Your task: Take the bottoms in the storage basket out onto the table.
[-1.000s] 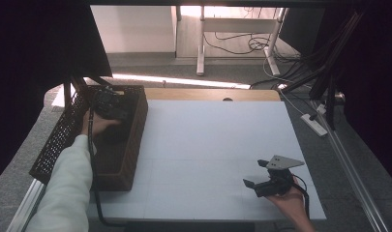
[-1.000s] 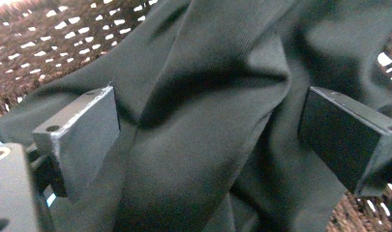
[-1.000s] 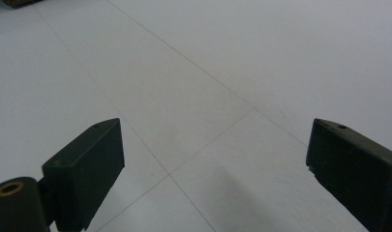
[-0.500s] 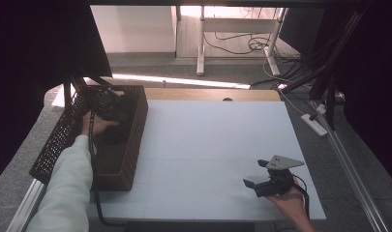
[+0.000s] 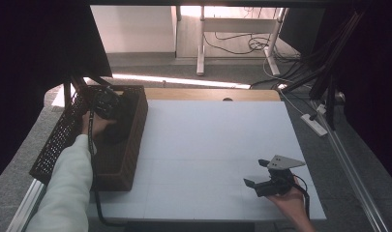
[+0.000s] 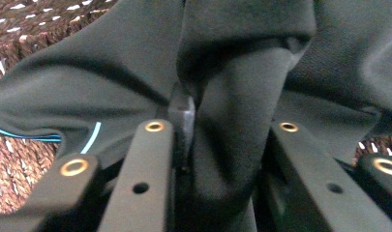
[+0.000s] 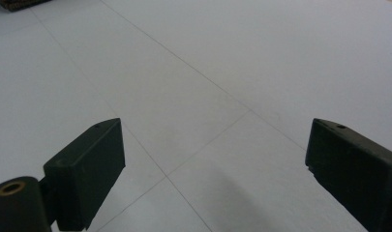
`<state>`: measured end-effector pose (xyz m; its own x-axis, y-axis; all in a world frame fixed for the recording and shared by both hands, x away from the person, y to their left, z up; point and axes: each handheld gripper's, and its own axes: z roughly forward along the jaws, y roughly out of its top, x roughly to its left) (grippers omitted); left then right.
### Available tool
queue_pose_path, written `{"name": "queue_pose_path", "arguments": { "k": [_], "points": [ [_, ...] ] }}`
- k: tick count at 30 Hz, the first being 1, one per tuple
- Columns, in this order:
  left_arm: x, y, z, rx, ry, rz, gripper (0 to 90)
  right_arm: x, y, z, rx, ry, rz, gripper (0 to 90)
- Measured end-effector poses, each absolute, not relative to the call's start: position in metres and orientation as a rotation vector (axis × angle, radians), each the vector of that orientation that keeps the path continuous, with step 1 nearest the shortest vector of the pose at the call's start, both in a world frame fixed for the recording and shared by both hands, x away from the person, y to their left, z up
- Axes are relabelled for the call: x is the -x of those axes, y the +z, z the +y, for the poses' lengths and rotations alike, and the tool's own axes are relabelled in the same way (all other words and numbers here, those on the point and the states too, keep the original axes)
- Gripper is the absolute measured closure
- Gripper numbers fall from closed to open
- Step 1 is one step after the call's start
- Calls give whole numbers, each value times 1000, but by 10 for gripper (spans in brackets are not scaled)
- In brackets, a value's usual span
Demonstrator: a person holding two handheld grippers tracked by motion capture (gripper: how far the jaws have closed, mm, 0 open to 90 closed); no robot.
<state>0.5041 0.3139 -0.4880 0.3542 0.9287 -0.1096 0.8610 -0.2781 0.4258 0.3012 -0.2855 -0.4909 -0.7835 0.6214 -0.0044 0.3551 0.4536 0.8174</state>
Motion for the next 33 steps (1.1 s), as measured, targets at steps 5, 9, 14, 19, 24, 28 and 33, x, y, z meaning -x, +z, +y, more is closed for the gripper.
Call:
{"name": "queue_pose_path", "arguments": {
  "k": [5, 9, 14, 19, 24, 28, 33],
  "points": [
    [-504, -487, 314, -2208, 216, 1561, 754, -301, -491, -285, -834, 1243, 2405, 72],
    [-503, -486, 315, -2207, 218, 1554, 757, -301, -491, -286, -837, 1242, 2402, 72],
    [-502, -483, 315, -2191, 207, 1547, 761, -301, -491, -285, -833, 1239, 2405, 71],
    [-500, -480, 318, -2163, 205, 1538, 764, -301, -491, -286, -835, 1246, 2398, 72],
    [-500, -478, 317, -2159, 205, 1525, 765, -301, -491, -286, -833, 1240, 2401, 72],
    [-498, -476, 318, -2149, 198, 1517, 767, -301, -490, -286, -835, 1241, 2399, 72],
    [-495, -470, 321, -2126, 193, 1503, 768, -300, -490, -286, -833, 1244, 2399, 72]
  ]
}}
